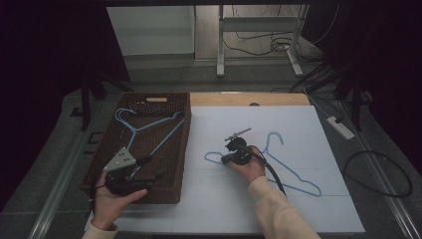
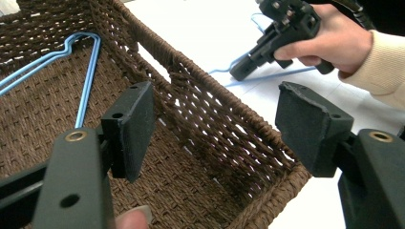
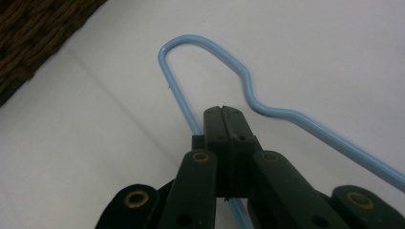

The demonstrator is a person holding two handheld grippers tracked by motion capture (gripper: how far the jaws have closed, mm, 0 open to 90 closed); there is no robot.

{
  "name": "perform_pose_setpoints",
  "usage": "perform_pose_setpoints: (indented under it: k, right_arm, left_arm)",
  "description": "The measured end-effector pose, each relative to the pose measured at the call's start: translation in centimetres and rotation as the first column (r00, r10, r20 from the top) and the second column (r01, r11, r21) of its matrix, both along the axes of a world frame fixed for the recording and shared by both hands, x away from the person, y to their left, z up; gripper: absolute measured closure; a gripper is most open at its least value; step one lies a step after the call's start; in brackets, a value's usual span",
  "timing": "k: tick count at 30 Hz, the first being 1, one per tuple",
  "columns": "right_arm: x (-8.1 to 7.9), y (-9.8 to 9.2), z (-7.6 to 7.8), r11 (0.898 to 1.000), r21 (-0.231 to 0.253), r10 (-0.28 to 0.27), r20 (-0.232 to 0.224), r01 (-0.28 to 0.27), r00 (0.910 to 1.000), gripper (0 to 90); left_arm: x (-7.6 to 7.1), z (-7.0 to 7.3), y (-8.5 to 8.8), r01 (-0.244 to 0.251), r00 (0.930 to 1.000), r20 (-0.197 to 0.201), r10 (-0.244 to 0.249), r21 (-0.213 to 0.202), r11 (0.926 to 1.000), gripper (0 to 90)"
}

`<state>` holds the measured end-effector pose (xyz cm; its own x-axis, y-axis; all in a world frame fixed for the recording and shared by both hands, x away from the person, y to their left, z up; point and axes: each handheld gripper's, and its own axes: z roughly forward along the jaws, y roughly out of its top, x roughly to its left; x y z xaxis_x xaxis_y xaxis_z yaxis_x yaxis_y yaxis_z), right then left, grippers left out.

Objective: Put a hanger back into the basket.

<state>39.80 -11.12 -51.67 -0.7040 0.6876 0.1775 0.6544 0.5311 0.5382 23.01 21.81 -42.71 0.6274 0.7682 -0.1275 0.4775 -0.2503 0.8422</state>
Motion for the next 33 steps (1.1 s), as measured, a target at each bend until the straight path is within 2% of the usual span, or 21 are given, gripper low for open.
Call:
perform_pose_setpoints:
  k: [4,8,12,14,19,21,22,24,25,33]
  right_arm:
    - [-1.6,0.1,0.0,0.999,0.000,0.050,-0.019,-0.050,0.9986,90.0]
    - [-3.8,0.0,0.1,0.994,0.004,0.107,-0.044,-0.107,0.9933,90.0]
    - [-5.0,-0.2,0.0,0.991,0.010,0.136,-0.063,-0.136,0.9887,90.0]
    - [-6.4,-0.4,0.0,0.986,0.009,0.170,-0.068,-0.169,0.9832,90.0]
    - [-7.9,-0.7,0.0,0.980,0.021,0.201,-0.086,-0.200,0.9759,90.0]
    - [-8.7,-0.9,0.0,0.976,0.026,0.219,-0.094,-0.217,0.9712,90.0]
    - [-9.5,-1.2,0.0,0.971,0.029,0.238,-0.102,-0.236,0.9659,90.0]
    - [-10.0,-1.3,0.0,0.969,0.028,0.247,-0.101,-0.245,0.9638,90.0]
    - [-10.8,-1.6,0.0,0.966,0.029,0.258,-0.105,-0.256,0.9604,90.0]
    - [-12.6,-2.8,0.0,0.956,0.043,0.294,-0.119,-0.290,0.9485,90.0]
  left_arm:
    - [0.0,-0.1,0.0,-0.003,1.0000,-0.004,0.003,0.000,1.0000,31.0]
    - [0.0,0.0,0.1,-0.004,1.0000,-0.003,0.004,0.000,1.0000,31.0]
    - [0.0,0.0,0.1,-0.003,1.0000,-0.002,0.003,-0.001,1.0000,31.0]
    - [0.0,0.0,0.0,-0.001,1.0000,-0.005,0.001,0.001,1.0000,31.0]
    - [0.0,0.0,0.0,-0.001,1.0000,-0.005,0.001,0.000,1.0000,31.0]
    - [-0.1,0.0,0.1,-0.002,1.0000,-0.004,0.002,-0.002,1.0000,31.0]
    - [-0.1,0.0,0.1,-0.002,1.0000,-0.003,0.002,-0.001,1.0000,31.0]
    - [-0.1,0.0,0.0,-0.002,1.0000,-0.003,0.002,-0.002,1.0000,31.0]
    - [-0.1,0.0,0.0,-0.002,1.0000,-0.005,0.002,-0.001,1.0000,31.0]
    - [0.0,-0.1,0.0,0.001,0.9999,-0.011,-0.001,-0.007,1.0000,31.0]
